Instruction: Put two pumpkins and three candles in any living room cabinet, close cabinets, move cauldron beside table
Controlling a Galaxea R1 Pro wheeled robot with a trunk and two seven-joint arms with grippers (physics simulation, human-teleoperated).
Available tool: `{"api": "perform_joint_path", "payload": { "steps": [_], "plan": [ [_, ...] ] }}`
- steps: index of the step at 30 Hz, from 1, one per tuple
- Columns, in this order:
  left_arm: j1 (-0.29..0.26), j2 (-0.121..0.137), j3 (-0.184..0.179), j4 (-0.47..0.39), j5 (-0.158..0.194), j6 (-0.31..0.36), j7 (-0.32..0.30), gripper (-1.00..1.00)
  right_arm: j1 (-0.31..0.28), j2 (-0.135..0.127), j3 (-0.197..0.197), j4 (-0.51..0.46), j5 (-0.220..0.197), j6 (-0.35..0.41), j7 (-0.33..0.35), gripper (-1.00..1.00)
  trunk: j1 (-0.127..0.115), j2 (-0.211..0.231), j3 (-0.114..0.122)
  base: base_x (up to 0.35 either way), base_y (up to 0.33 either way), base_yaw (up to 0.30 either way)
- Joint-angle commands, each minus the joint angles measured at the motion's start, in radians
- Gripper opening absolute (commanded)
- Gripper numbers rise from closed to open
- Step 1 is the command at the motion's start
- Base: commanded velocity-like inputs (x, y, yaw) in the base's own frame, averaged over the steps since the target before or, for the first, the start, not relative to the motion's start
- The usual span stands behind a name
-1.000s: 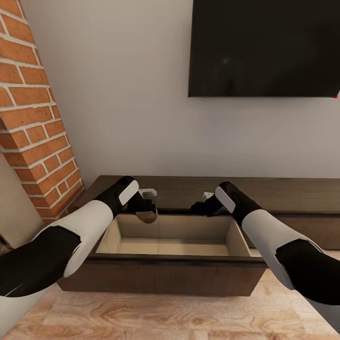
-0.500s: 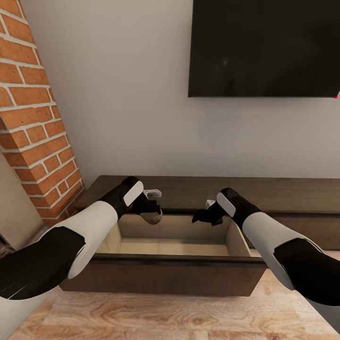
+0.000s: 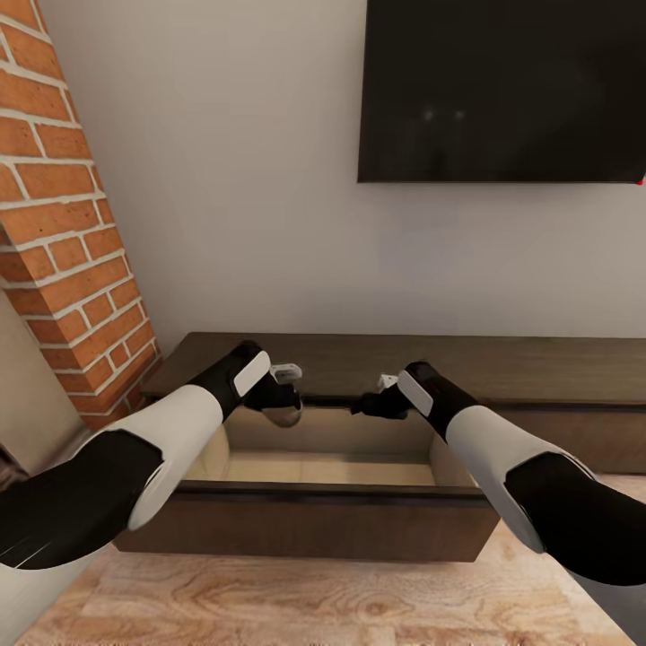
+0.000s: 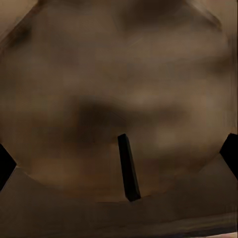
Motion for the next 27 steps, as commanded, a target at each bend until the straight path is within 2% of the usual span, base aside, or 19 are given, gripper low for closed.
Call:
{"api": "perform_joint_path", "payload": {
  "steps": [1, 8, 13, 24, 27],
  "plan": [
    [-0.001, 0.0, -0.005, 0.016, 0.016, -0.015, 0.006, -1.0, -0.001, 0.001, 0.006, 0.007, -0.004, -0.001, -0.001, 1.0, 0.0, -0.001, -0.005, 0.0, 0.0, 0.0],
    [-0.001, -0.001, -0.005, 0.061, 0.016, -0.098, 0.003, -1.0, -0.001, 0.006, 0.006, 0.035, -0.003, -0.018, -0.001, 1.0, 0.003, -0.002, -0.032, 0.0, 0.0, 0.0],
    [0.0, -0.001, -0.005, 0.064, 0.014, -0.112, 0.002, -1.0, -0.001, 0.007, 0.006, 0.055, -0.002, -0.052, 0.0, 1.0, 0.005, -0.004, -0.051, 0.0, 0.0, 0.0],
    [0.0, -0.002, -0.007, 0.064, 0.011, -0.144, 0.002, -1.0, -0.001, 0.008, 0.006, 0.071, -0.002, -0.058, 0.0, 1.0, 0.01, -0.006, -0.103, 0.0, 0.0, 0.03],
    [0.0, -0.002, -0.008, 0.064, 0.011, -0.143, 0.002, -1.0, -0.001, 0.008, 0.006, 0.078, -0.002, -0.058, 0.0, 1.0, 0.01, -0.006, -0.108, 0.0, 0.0, 0.061]
  ]
}}
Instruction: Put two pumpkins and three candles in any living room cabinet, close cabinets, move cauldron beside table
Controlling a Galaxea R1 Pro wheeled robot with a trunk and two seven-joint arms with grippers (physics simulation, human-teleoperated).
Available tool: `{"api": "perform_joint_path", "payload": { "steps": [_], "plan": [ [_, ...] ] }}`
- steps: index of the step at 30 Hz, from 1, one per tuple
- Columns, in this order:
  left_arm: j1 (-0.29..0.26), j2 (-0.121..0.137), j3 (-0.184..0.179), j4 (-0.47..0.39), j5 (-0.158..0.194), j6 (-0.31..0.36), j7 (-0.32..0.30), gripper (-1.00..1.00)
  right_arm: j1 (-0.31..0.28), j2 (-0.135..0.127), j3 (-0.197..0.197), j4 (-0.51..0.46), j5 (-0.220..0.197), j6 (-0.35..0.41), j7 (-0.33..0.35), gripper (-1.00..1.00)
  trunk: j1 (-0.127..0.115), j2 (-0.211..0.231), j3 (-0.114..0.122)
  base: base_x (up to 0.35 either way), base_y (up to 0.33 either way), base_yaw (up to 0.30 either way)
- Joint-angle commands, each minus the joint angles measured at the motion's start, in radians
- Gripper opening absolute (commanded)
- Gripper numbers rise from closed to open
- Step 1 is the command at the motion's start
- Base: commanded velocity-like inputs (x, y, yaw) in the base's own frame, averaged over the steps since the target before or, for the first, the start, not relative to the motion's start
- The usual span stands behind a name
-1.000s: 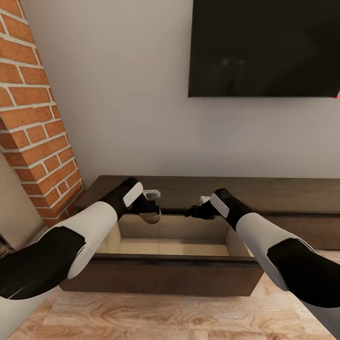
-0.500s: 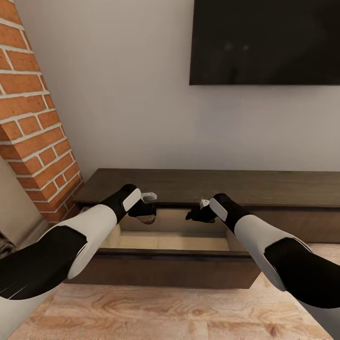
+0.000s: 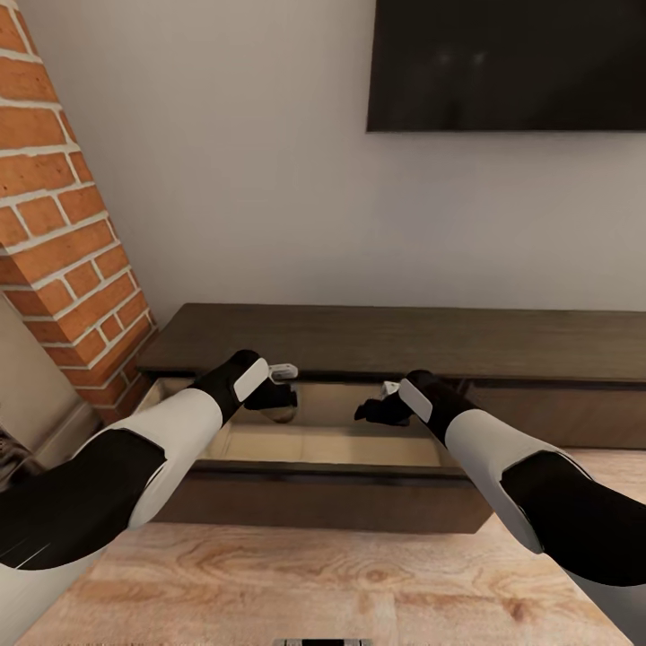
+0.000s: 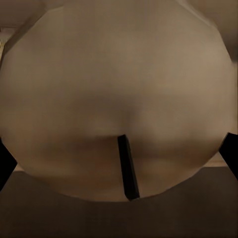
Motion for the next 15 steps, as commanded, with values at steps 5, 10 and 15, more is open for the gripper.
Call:
{"api": "perform_joint_path", "payload": {
  "steps": [5, 10, 15],
  "plan": [
    [-0.001, -0.001, -0.006, -0.001, 0.011, 0.004, 0.007, -1.0, -0.001, 0.0, 0.006, 0.002, -0.004, 0.003, -0.001, 1.0, 0.0, 0.0, -0.009, 0.0, 0.0, 0.061],
    [0.0, -0.001, -0.006, -0.001, 0.011, 0.006, 0.008, -1.0, -0.001, 0.0, 0.006, 0.002, -0.004, 0.003, -0.001, 1.0, 0.0, 0.0, -0.016, 0.031, 0.0, 0.059],
    [-0.001, -0.001, -0.007, -0.001, 0.011, 0.008, 0.008, -1.0, -0.001, 0.0, 0.006, 0.002, -0.004, 0.003, -0.001, 1.0, 0.0, 0.0, -0.019, 0.126, 0.0, 0.017]
  ]
}}
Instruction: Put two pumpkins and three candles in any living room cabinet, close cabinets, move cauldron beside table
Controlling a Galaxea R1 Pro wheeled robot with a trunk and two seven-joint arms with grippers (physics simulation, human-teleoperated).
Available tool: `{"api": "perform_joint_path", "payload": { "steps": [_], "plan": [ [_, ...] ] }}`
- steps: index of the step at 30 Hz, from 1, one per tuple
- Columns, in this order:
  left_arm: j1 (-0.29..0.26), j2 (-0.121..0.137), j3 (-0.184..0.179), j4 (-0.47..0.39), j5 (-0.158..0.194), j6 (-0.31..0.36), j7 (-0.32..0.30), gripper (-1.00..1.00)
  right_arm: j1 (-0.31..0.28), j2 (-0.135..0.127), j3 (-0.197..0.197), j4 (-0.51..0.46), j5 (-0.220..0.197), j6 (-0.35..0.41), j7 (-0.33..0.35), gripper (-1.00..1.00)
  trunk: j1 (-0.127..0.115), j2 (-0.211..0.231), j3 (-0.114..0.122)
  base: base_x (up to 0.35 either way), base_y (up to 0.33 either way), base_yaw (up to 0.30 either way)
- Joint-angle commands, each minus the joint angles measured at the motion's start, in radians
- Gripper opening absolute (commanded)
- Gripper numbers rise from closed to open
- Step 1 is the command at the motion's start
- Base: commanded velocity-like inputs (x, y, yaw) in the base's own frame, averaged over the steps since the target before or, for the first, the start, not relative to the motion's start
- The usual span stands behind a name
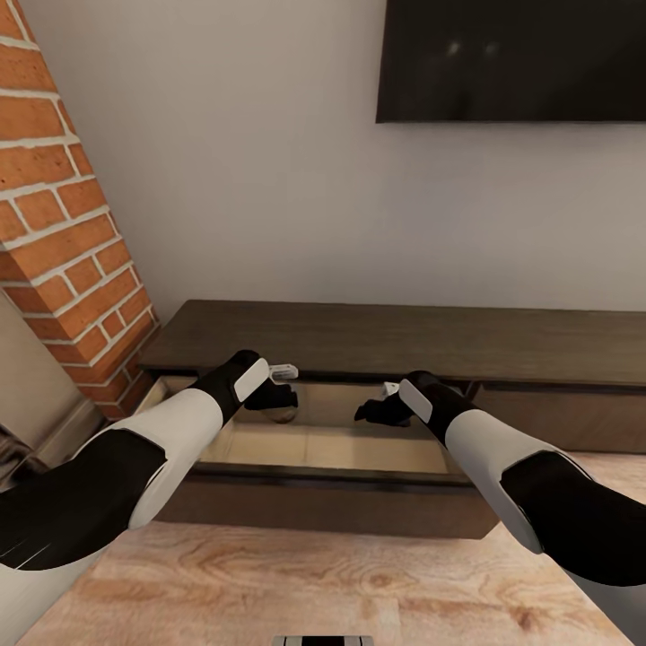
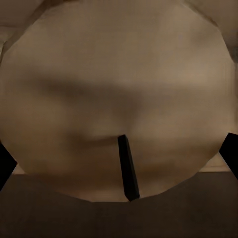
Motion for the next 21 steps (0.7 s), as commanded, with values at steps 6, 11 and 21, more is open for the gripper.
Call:
{"api": "perform_joint_path", "payload": {
  "steps": [6, 11, 21],
  "plan": [
    [0.0, -0.007, -0.006, -0.002, 0.01, 0.004, 0.004, -1.0, 0.002, 0.011, 0.006, -0.001, -0.004, 0.003, -0.001, 1.0, 0.0, 0.0, -0.003, 0.017, 0.0, 0.02],
    [0.0, -0.009, -0.006, -0.002, 0.008, 0.0, 0.003, -1.0, 0.002, 0.025, 0.006, -0.001, -0.004, 0.003, -0.001, 1.0, 0.0, 0.0, -0.009, 0.001, 0.0, 0.08],
    [0.0, -0.009, -0.008, -0.001, -0.013, -0.061, 0.002, -1.0, 0.002, 0.029, 0.006, 0.006, -0.005, 0.002, -0.001, 1.0, 0.0, 0.0, -0.024, 0.0, 0.0, 0.079]
  ]
}}
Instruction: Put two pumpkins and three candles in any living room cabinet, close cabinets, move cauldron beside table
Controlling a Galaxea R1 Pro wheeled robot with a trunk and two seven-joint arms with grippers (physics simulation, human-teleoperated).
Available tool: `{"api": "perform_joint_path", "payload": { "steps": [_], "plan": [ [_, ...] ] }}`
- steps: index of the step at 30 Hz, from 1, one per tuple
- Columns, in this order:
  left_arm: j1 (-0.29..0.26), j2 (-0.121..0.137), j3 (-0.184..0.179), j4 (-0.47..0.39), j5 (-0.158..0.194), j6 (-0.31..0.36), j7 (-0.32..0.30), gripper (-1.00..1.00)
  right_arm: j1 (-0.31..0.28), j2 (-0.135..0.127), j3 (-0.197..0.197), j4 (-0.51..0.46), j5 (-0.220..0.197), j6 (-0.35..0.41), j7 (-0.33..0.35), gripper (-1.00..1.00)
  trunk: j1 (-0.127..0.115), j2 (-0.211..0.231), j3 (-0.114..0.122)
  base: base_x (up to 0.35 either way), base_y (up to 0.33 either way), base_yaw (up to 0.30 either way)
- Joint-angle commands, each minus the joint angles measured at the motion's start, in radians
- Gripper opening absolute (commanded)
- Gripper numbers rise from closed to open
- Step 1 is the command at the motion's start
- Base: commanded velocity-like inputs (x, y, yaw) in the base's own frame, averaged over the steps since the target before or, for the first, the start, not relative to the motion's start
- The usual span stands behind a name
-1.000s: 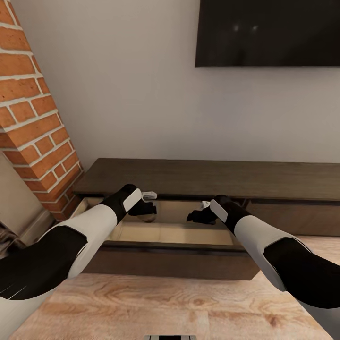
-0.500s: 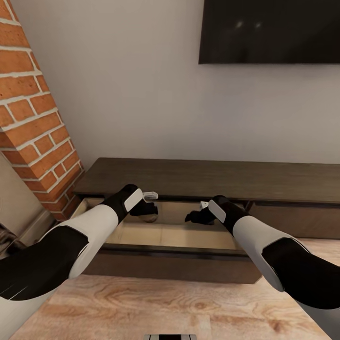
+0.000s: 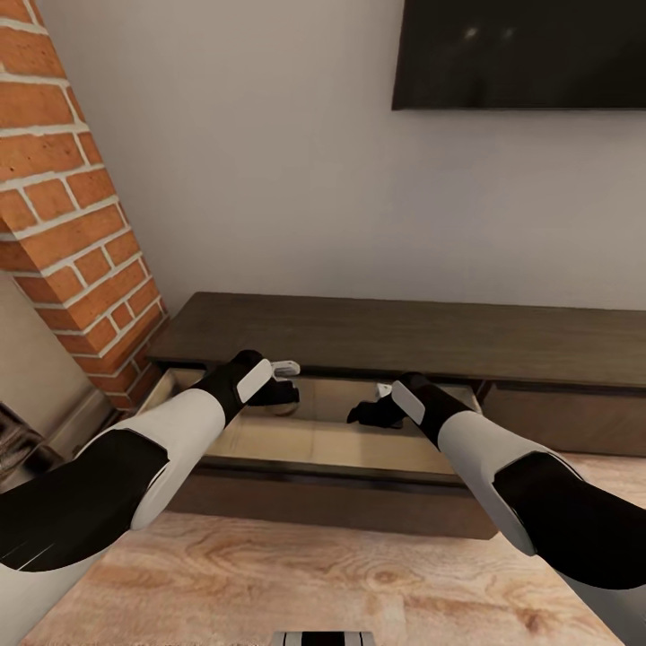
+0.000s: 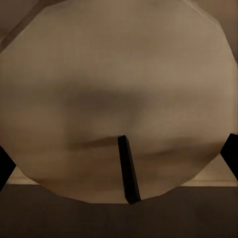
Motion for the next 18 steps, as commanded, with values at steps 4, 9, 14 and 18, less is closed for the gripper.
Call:
{"api": "perform_joint_path", "payload": {
  "steps": [4, 9, 14, 18],
  "plan": [
    [0.0, 0.0, -0.005, -0.001, 0.008, 0.0, 0.007, -1.0, -0.001, 0.0, 0.006, 0.005, -0.005, 0.002, -0.001, 1.0, 0.0, 0.0, -0.007, 0.0, 0.0, 0.035],
    [0.0, -0.001, -0.005, -0.002, 0.007, 0.0, 0.006, -1.0, -0.001, 0.0, 0.006, 0.006, -0.005, 0.001, -0.001, 1.0, 0.0, 0.0, -0.014, 0.0, 0.0, -0.141],
    [0.0, -0.001, -0.005, -0.002, 0.007, 0.001, -0.004, -1.0, -0.001, 0.0, 0.006, 0.006, -0.005, 0.0, -0.001, 1.0, 0.0, 0.0, -0.016, 0.0, 0.0, -0.048],
    [0.0, -0.001, -0.005, -0.001, 0.006, 0.001, -0.01, -1.0, -0.001, 0.002, 0.006, 0.006, -0.005, 0.0, -0.001, 1.0, 0.0, 0.0, -0.021, 0.0, 0.0, -0.003]
  ]
}}
